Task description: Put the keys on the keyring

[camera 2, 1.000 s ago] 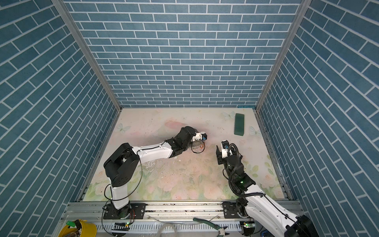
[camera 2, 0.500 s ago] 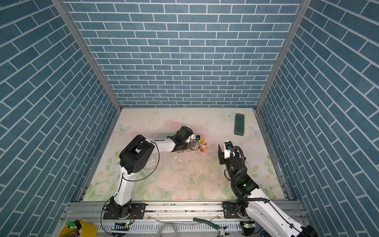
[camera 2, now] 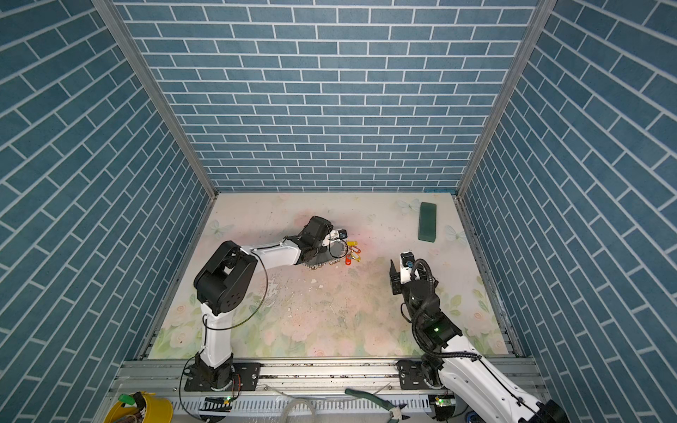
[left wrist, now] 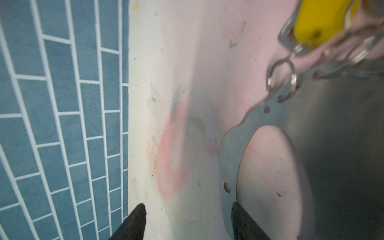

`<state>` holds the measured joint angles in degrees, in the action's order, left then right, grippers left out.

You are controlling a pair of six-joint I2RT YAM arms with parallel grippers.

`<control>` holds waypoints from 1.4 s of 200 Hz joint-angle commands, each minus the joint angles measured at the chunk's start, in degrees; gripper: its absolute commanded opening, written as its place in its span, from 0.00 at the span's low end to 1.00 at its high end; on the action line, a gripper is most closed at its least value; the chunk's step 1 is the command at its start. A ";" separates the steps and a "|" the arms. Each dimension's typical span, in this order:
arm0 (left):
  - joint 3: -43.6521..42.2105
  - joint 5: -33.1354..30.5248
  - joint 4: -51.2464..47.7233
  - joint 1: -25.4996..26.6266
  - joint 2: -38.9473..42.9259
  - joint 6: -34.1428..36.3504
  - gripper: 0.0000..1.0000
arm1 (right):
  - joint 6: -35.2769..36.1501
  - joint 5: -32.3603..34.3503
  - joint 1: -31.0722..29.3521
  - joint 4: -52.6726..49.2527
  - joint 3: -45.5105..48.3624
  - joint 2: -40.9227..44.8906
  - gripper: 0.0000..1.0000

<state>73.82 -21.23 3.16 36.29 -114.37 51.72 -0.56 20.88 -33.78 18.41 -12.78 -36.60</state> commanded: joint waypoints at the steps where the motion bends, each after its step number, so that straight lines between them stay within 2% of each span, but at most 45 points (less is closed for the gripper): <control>1: -3.45 6.01 -3.09 -0.17 6.01 -6.89 0.70 | -3.04 2.62 0.20 -3.00 -2.78 0.30 0.59; 17: -6.20 9.02 -2.89 -0.39 10.50 -11.03 0.76 | -3.39 3.18 0.25 -5.92 -4.68 -0.32 0.62; 43: -10.62 10.60 -0.64 -1.59 18.00 -19.16 0.99 | -4.91 2.02 0.34 -16.08 -12.34 -4.21 0.66; 70: -17.40 7.19 5.52 -4.60 26.44 -27.98 1.00 | -4.67 4.22 0.47 -21.62 -18.49 -7.52 0.68; 112: -28.85 1.30 12.65 -11.35 36.34 -36.95 1.00 | 1.21 10.56 3.53 -18.90 -21.41 -11.44 0.82; 129: -35.74 -1.54 19.44 -14.96 38.49 -38.73 1.00 | 2.11 10.95 6.49 -16.24 -21.53 -14.60 0.83; 164: -42.22 -7.89 22.73 -19.18 38.28 -39.68 1.00 | 3.54 12.01 11.95 -7.83 -18.39 -22.98 0.85; 206: -47.32 -5.16 31.70 -22.77 32.76 -38.24 1.00 | 2.47 11.94 18.38 2.39 -14.91 -32.48 0.87; 246: -45.92 -2.92 31.02 -24.76 31.40 -38.95 0.99 | 2.00 8.54 22.98 9.42 -12.72 -37.42 0.88; 268: -46.33 -1.52 31.05 -25.60 32.07 -39.55 1.00 | 2.03 5.25 24.78 16.50 -10.23 -40.37 0.87; 280: -46.89 -1.06 31.53 -26.22 32.74 -40.19 1.00 | 2.82 2.56 24.89 17.03 -10.41 -40.91 0.84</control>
<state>27.07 -24.10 32.93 11.29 -82.76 13.17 1.50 28.32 -9.63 27.62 -24.93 -75.85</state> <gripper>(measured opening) 0.995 0.857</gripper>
